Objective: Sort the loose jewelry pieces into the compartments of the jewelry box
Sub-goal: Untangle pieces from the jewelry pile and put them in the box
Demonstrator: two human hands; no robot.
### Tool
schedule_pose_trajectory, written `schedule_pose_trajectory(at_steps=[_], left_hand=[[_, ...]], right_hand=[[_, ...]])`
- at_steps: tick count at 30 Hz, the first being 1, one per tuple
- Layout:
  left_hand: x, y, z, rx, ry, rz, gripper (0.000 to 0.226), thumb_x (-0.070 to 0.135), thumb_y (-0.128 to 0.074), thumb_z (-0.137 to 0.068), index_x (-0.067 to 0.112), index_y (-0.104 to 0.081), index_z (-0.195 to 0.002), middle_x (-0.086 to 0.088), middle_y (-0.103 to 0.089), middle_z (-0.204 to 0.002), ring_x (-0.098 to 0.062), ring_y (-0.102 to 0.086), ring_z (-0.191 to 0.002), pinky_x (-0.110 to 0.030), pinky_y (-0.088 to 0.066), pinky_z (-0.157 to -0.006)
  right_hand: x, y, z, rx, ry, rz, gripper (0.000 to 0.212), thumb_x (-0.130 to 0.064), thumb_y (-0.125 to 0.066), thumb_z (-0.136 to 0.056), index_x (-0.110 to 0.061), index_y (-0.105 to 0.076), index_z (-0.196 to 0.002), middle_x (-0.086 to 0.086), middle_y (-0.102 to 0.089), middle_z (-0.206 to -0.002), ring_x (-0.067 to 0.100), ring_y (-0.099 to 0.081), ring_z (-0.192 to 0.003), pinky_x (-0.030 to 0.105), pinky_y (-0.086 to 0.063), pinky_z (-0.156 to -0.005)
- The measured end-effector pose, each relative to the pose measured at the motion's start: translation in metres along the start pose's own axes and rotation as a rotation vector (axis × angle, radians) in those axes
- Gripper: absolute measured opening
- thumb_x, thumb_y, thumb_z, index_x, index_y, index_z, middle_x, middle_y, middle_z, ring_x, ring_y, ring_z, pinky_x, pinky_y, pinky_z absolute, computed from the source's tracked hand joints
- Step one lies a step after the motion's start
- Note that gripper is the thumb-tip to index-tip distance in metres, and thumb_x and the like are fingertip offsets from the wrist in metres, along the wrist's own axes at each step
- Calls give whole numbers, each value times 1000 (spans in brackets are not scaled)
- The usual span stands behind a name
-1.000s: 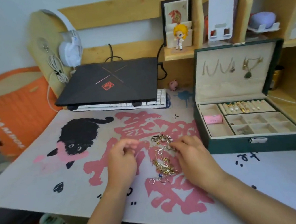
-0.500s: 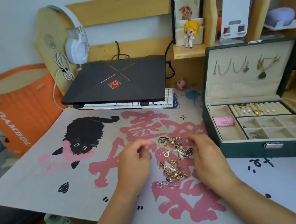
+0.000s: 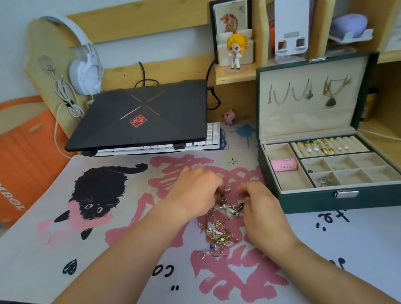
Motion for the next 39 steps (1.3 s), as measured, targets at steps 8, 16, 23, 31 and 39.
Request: schedule_pose_trajectory(at_steps=[8,16,23,31,39], left_hand=[[2,0,5,-6,-73,-15,25,19,-68,-93,29,-77,-114,8,-67,-111,-19,-50,-111,-40,-38,-95],[-6,3,-1,-24,-51,69,18,32,-67,-96,30,-78,-110,10,-65,-110,-19,-48,-113,-41,-36,-101],[-11,32,5,92,-29,152,18,33,-65,-99,31,-77,-112,14,-72,-108,-10,-43,-98,-41,-39,-99],[-21,46,11,113,88,488,20,18,-66,-99,29,-78,-109,13,-73,-108,0,-64,-100,-18,-48,-92],[-36,32,36,194,267,1020,20,15,-70,-97,27,-79,-110,15,-76,-110,8,-68,-103,-13,-47,-91]], right_hand=[[-1,0,0,7,-1,-16,37,8,-42,-93,-10,-64,-117,3,-62,-111,18,-58,-102,27,-46,-89],[0,1,0,11,-2,-37,37,8,-43,-92,-11,-64,-116,1,-62,-111,15,-57,-101,22,-43,-87],[-1,1,0,5,1,-27,39,7,-42,-94,-11,-63,-121,1,-62,-114,16,-57,-104,25,-46,-91],[1,0,1,-5,-23,-39,40,7,-41,-95,-12,-62,-123,0,-62,-118,14,-57,-108,28,-47,-96],[1,0,1,-3,-27,-41,41,7,-40,-93,-13,-61,-122,0,-61,-116,16,-57,-107,28,-47,-95]])
Point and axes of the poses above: each hand's wrist, its own z-axis away from the middle knuckle, its own y-axis out of the back of the hand, x = y × z, the point moved 10 cm from there along -z, towards the middle knuckle
